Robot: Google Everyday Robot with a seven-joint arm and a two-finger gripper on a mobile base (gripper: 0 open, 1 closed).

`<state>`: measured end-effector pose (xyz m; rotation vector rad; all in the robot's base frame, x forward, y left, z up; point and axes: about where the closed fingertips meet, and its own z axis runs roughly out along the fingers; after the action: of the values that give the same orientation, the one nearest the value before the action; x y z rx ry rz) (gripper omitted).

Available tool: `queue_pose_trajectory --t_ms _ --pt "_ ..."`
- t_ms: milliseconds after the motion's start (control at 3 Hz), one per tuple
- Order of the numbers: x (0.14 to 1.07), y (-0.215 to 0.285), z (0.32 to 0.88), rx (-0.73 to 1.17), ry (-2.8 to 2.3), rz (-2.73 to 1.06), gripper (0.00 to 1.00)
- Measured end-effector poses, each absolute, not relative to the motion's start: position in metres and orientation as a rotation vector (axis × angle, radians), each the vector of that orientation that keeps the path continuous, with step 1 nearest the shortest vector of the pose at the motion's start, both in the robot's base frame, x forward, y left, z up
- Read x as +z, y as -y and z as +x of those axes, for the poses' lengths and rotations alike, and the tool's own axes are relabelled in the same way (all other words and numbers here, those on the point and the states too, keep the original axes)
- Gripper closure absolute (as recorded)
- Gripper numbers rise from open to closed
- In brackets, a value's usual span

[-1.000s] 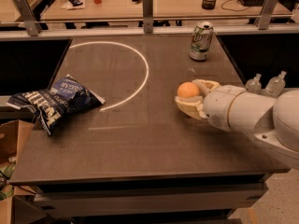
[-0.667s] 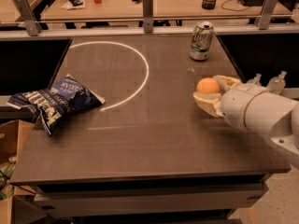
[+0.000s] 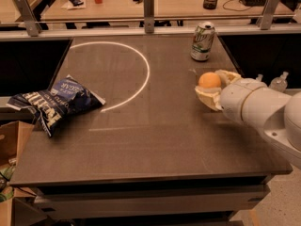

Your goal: Move orange near 7up can

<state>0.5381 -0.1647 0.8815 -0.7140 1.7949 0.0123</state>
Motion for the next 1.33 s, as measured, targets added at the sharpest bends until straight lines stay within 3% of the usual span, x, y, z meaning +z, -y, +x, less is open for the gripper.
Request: queue_pose_trajectory --t_ms 667,1333 --pt "0.892 0.187 0.605 -0.117 -1.745 -0.582 1.00" --pt "0.868 0.193 0.646 -0.131 -1.779 -0.464 1.00"
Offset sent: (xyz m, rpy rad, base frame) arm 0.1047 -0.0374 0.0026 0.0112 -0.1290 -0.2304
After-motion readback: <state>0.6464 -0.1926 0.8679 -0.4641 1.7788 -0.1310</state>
